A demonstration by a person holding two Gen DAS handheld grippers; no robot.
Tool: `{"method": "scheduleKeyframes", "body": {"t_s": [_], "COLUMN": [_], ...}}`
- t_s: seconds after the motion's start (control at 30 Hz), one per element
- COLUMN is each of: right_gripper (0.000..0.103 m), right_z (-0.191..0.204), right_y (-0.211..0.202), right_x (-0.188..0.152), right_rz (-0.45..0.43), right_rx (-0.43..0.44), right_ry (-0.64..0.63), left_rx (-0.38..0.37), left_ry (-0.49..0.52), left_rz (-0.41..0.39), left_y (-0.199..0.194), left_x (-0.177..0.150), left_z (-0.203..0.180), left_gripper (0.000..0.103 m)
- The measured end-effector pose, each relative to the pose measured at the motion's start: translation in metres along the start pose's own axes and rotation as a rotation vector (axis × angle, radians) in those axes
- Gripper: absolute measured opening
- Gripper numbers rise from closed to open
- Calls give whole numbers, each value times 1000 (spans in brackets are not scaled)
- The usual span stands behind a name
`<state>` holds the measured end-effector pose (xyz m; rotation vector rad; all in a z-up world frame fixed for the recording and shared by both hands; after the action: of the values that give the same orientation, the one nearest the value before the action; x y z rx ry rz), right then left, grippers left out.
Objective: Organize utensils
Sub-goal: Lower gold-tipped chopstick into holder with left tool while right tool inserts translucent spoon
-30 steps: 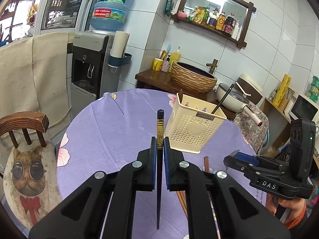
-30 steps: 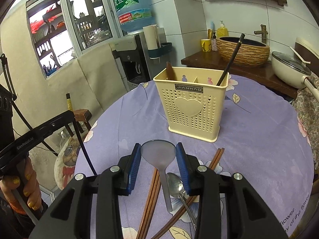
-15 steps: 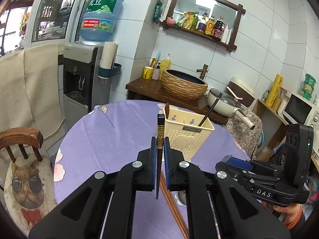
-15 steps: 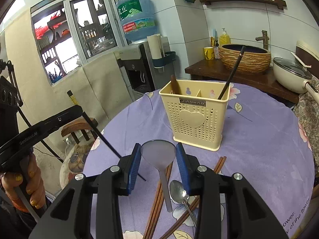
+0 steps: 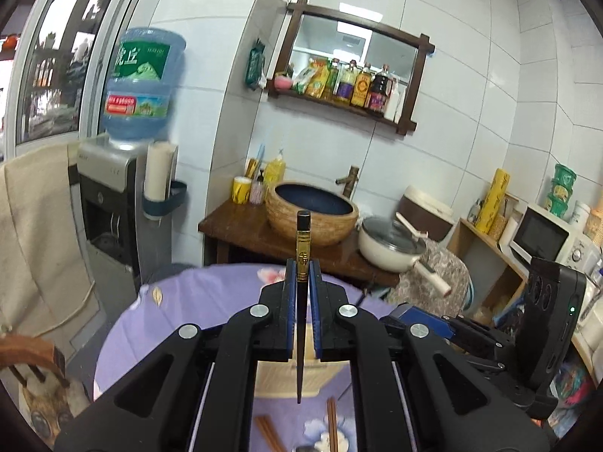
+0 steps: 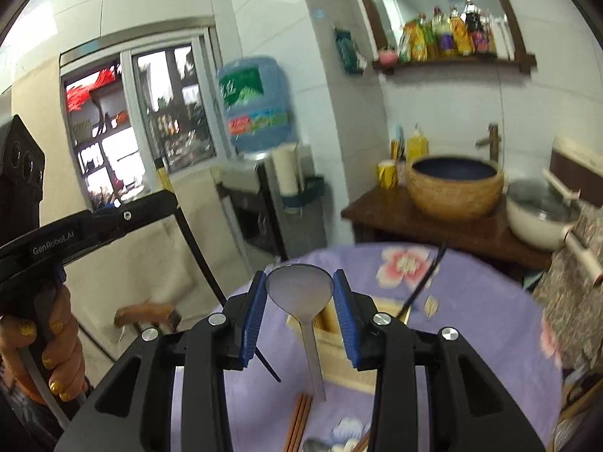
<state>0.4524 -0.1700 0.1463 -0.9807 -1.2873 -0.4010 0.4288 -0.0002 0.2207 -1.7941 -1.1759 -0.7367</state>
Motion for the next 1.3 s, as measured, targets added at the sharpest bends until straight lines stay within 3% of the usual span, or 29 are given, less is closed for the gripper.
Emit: {"method": "scheduleKeyframes", "body": {"t_s": [0.1, 0.23, 0.5, 0.7, 0.9, 1.1, 1.17, 1.23, 1.27, 1.3], "right_gripper": [35, 35, 35, 35, 35, 36, 47, 53, 53, 53], "right_z": [-15, -25, -40, -38, -34, -36, -35, -33, -31, -28], "right_y": [10, 35, 85, 100, 108, 106, 103, 94, 89, 84], "right_x": [27, 26, -38, -78, -101, -104, -103, -102, -102, -104], "right_rz": [-35, -29, 69, 127, 161, 151, 142, 123, 123, 124], "right_rx": [-65, -109, -126, -136, -153, -160, -155, -175, -181, -183], "right_ry": [-13, -28, 24, 50, 34, 28, 23, 2, -16, -32], "left_rx": [17, 58, 115, 148, 170, 161, 157, 141, 127, 111], "left_ry": [1, 14, -34, -23, -26, -33, -38, -42, -45, -54], "left_rz": [-27, -46, 69, 128, 177, 183, 167, 152, 145, 128], "left_y": [15, 45, 112, 133, 148, 150, 145, 133, 127, 114], "left_x": [24, 31, -25, -70, -98, -105, -103, -99, -98, -98], "left_z": [-13, -19, 17, 36, 49, 52, 53, 52, 52, 54], "left_gripper": [7, 7, 7, 7, 7, 7, 7, 12, 23, 45]}}
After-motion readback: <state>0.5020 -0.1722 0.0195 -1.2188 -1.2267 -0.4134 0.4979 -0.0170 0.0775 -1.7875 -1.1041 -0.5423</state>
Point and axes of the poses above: each gripper's, at about its wrist camera, not at the fingertips, and y roughly the way its jaws point, z to its left, x to its top, the point moved 5 cm from there along y, roughly the way its jaws point, and after that the axes turned 15 degrees about -y, right-handed, at the moved point
